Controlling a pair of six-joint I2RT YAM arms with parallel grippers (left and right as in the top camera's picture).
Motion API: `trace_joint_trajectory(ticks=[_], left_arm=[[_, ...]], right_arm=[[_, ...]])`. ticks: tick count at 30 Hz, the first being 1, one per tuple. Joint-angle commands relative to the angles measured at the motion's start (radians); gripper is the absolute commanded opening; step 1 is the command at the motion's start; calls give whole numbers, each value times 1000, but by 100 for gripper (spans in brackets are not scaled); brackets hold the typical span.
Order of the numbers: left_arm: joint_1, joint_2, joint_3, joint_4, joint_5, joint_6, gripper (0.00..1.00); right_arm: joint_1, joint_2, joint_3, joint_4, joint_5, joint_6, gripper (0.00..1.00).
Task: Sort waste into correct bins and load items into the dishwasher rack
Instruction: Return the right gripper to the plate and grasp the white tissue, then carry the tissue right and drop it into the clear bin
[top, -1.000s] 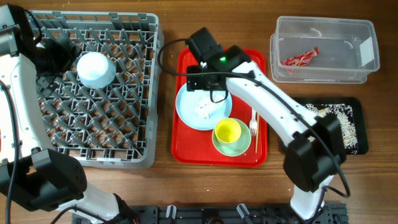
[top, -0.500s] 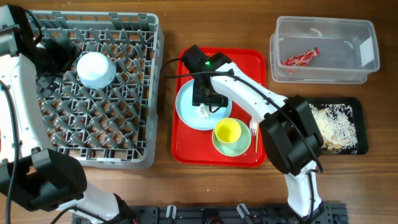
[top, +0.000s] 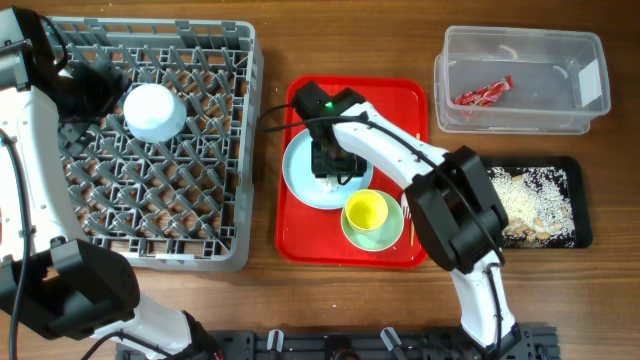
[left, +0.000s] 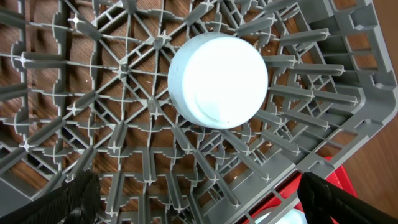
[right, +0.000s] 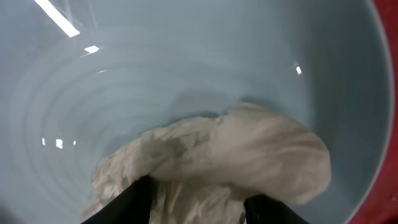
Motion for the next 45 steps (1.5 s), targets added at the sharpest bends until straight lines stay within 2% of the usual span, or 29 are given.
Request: trace_joint_trajectory(ticks=[1, 2, 4, 5, 12, 16, 18, 25, 26, 27, 28, 29, 30, 31, 34, 36, 40, 43, 44, 45], left_arm=[[2, 5, -1, -3, 7, -2, 100], [2, 5, -1, -3, 7, -2, 100], [2, 5, -1, -3, 7, -2, 100], [2, 5, -1, -3, 7, -2, 100], [2, 5, -1, -3, -26, -2, 100], [2, 5, -1, -3, -26, -2, 100], [2, 5, -1, -3, -26, -2, 100], [2, 5, -1, -3, -26, -2, 100], [2, 5, -1, -3, -26, -2, 100], [2, 5, -1, -3, -26, -3, 100], [2, 5, -1, -2, -26, -3, 100], [2, 5, -1, -2, -26, -3, 100], [2, 5, -1, -2, -26, -3, 100], [2, 5, -1, -2, -26, -3, 100], [2, 6, -1, -2, -26, -3, 100], [2, 6, -1, -3, -26, -3, 100], [2, 6, -1, -3, -26, -2, 100], [2, 6, -1, -3, -26, -3, 100], [2, 6, -1, -3, -23, -3, 100], [2, 5, -1, -5, 3, -2, 100]], right_arm=[[2, 24, -6, 14, -5, -21, 33], [2, 24, -6, 21, -5, -21, 27], [2, 23, -6, 34, -5, -21, 7], [2, 23, -3, 40, -5, -21, 4], [-27, -8, 147, 15, 2, -21, 4], [-110, -65, 285, -3, 127, -19, 4], [-201, -102, 344, 1, 163, 9, 4], [-564, -136, 339, 45, 160, 145, 4], [-601, -136, 339, 55, 160, 145, 9], [-643, -135, 339, 72, 160, 138, 21], [-678, -135, 339, 86, 160, 131, 47], [-712, -135, 339, 96, 151, 113, 63], [-736, -135, 339, 106, 122, 80, 78], [-760, -135, 339, 119, 73, 27, 86], [-803, -135, 339, 134, -106, -122, 90], [-803, -135, 339, 121, -188, -161, 90], [-801, -157, 340, 96, -551, -283, 82], [-803, -218, 340, 105, -591, -280, 82], [-805, -250, 340, 111, -563, -278, 86], [-807, -279, 340, 118, -513, -268, 94]])
